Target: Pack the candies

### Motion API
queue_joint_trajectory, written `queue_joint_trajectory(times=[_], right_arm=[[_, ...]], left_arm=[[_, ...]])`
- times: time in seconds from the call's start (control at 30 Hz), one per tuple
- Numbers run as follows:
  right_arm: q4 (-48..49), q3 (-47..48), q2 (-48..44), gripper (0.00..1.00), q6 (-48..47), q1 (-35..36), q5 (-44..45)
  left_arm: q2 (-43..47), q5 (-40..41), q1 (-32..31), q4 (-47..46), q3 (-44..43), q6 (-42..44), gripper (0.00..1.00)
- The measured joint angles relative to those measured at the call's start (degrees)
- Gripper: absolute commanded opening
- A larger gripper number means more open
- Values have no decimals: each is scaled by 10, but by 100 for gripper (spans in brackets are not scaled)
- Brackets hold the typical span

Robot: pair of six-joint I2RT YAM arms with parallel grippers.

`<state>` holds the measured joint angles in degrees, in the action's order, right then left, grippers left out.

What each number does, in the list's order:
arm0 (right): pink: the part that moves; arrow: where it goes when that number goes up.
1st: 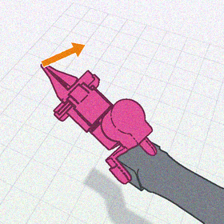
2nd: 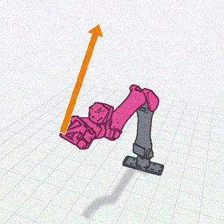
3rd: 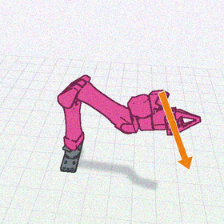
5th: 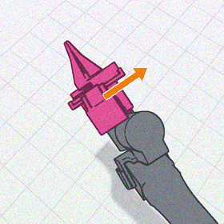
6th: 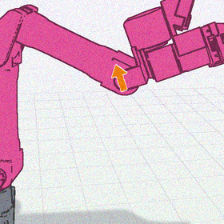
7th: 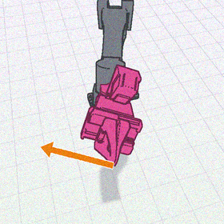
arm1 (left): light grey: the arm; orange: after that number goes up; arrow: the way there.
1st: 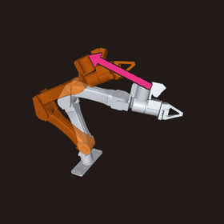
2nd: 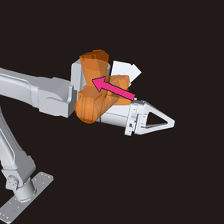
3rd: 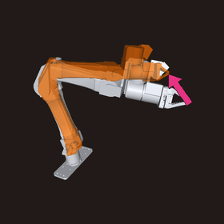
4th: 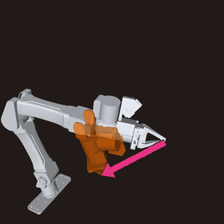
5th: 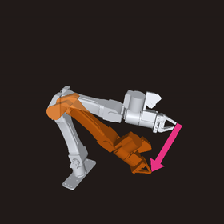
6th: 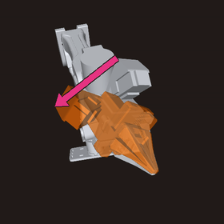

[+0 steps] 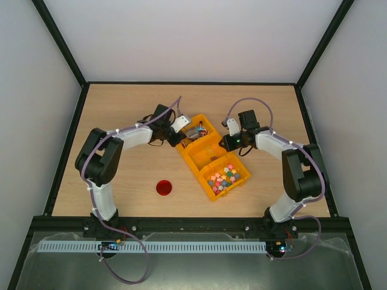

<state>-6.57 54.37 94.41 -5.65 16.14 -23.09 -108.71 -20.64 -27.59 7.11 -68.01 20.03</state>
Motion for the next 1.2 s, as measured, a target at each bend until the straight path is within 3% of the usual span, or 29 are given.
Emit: queue_joint_trajectory(times=[0.27,0.8,1.2], right_arm=[[-5,7,6,1,-2,-9,-9],[-8,12,9,2,-10,-20,-13],[-10,15,12,15,-15,-22,-13]], left_arm=[[43,-38,16,-68,82,-27,2],[108,-99,52,-124,148,-38,2],[163,-133,80,-153,175,-45,2]])
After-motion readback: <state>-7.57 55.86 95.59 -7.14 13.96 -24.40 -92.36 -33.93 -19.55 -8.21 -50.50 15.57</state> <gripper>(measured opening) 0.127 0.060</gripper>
